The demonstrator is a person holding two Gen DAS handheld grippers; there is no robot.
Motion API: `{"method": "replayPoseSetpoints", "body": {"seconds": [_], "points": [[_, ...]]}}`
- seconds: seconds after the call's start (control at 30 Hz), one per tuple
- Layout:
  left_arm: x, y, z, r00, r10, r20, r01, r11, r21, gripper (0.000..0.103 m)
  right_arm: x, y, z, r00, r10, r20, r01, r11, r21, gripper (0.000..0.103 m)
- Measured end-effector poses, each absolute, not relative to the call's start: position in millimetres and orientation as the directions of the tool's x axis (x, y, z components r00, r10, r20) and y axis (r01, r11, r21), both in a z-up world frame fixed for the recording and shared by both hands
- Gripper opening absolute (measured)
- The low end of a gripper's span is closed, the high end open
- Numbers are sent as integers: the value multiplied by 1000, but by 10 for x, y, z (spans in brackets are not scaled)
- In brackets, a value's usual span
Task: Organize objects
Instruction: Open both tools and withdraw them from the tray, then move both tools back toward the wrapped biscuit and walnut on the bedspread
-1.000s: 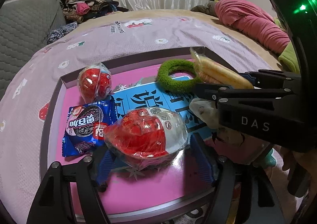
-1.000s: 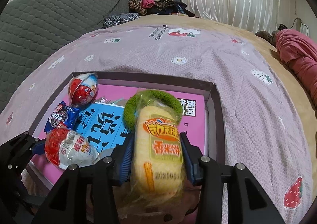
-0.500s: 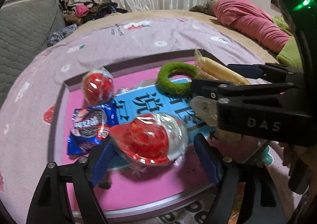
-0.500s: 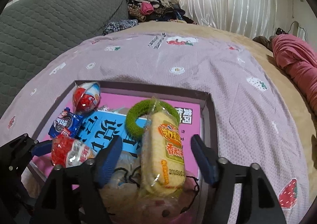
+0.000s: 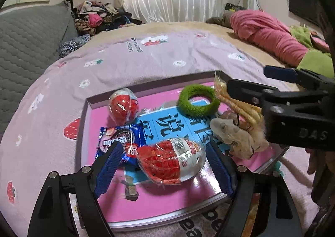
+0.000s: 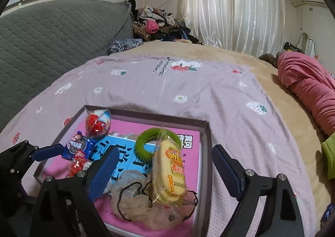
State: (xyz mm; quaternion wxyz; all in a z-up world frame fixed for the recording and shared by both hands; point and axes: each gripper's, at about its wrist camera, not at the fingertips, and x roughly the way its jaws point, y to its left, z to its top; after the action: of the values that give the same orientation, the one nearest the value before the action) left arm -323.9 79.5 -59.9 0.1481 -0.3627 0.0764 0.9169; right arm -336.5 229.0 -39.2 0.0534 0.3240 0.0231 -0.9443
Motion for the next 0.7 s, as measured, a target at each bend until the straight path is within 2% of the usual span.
{"method": "replayPoseSetpoints", "body": {"seconds": [0.33,0.7], "points": [[-3072,575,-395,-725,176,-666,-264,-964,32,83,-2963,2221,-33,-817,-116,-565,129,-992,17,95],[-2414,476,-222,-721,169,-672,-242,-970,16,83,-2221,2151,156,-807,-130,-576,133,-990,37,98]]}}
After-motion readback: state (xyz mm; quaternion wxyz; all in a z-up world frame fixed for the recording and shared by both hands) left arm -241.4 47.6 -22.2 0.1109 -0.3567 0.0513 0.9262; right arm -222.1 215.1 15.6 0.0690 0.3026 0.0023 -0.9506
